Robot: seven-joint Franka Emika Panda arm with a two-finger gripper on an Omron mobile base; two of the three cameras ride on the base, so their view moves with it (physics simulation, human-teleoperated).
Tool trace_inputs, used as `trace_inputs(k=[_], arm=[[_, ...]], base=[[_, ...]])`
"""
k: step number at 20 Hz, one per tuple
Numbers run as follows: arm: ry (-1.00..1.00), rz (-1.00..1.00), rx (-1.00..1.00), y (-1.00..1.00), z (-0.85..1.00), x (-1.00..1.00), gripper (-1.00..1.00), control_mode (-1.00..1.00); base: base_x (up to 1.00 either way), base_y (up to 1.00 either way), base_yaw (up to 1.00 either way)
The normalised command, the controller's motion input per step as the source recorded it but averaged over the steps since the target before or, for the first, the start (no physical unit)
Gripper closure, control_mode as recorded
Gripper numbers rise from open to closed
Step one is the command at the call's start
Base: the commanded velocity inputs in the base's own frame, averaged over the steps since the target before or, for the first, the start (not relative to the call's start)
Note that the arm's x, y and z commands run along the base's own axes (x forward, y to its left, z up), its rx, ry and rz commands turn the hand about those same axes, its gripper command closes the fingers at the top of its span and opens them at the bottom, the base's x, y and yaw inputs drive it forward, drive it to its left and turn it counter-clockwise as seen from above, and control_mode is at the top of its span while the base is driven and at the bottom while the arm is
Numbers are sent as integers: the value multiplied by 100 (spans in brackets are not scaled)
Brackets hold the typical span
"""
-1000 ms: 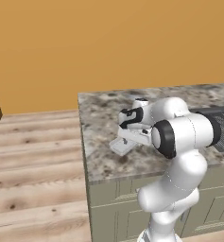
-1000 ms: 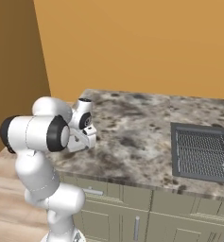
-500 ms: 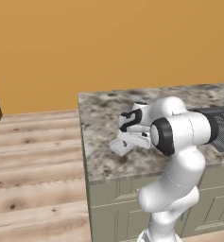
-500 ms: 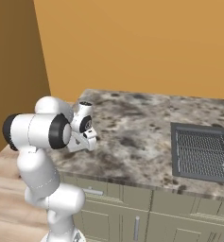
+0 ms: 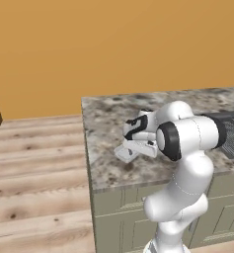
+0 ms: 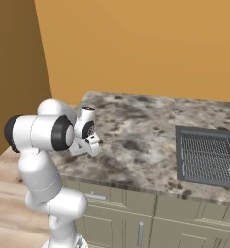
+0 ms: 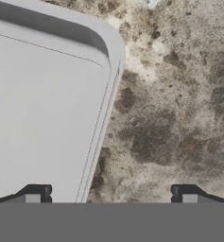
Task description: Pick the tupperware and colander and place them in the sink. Then turn on the water.
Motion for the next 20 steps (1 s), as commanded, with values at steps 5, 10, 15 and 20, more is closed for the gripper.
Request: trace_inputs(k=[5, 10, 15, 20], arm=[[0, -2, 0, 0, -3, 5, -100, -100], [0, -2, 0, 0, -5, 2, 100, -100], [0, 0, 0, 0, 0, 0, 100, -100], [0, 0, 0, 0, 0, 0, 100, -100]], base=[[0, 0, 0], [0, 0, 0], [0, 0, 0], [0, 0, 0]])
